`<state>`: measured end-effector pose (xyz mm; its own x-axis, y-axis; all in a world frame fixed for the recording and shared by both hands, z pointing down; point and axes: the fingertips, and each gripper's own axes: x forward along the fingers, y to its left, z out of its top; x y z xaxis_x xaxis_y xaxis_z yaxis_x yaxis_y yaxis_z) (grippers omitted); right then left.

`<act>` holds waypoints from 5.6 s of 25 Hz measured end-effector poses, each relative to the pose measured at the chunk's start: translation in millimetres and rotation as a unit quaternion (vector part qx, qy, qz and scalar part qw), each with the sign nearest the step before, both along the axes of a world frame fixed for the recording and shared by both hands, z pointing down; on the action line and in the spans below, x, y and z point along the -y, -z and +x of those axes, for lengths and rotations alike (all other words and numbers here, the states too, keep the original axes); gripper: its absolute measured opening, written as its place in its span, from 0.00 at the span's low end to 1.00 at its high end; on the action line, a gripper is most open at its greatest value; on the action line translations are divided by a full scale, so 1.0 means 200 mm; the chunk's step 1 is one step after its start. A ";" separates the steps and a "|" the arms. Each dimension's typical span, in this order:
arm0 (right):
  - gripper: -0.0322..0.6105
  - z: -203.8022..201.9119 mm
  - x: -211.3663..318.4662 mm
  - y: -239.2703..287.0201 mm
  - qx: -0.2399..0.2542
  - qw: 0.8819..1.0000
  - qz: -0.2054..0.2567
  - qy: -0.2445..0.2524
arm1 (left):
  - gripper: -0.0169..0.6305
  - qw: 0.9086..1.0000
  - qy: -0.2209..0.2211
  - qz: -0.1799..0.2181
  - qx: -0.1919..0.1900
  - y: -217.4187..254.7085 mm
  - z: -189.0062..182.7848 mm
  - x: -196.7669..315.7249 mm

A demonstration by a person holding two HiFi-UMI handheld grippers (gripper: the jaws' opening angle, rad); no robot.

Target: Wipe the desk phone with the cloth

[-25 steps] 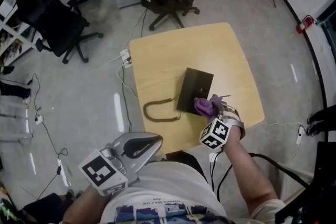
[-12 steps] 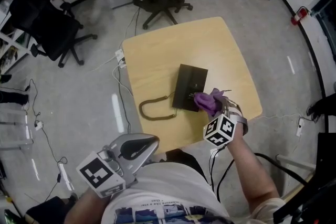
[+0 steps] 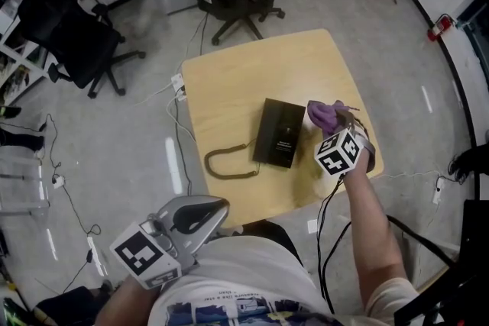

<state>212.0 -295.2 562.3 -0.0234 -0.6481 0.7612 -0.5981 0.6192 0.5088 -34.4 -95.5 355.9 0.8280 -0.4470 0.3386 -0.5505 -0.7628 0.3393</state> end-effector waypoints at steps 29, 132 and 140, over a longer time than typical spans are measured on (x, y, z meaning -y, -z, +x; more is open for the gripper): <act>0.30 -0.27 -0.71 -0.26 0.005 0.987 -0.107 0.115 | 0.03 0.999 -0.034 -0.011 -0.004 -0.01 0.07 -0.03; 0.29 -0.32 -0.73 -0.42 0.016 0.987 -0.136 0.083 | 0.03 0.997 -0.077 -0.024 -0.008 0.01 -0.15 -0.20; 0.29 -0.47 -0.90 -0.33 0.032 0.989 -0.138 0.046 | 0.03 0.997 -0.079 -0.023 -0.004 -0.03 -0.29 -0.30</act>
<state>119.0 -115.7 628.4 -0.1273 -0.4087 0.9038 -0.5577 0.7830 0.2756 -92.6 -35.5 361.6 0.8893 -0.2955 0.3490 -0.4225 -0.8230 0.3796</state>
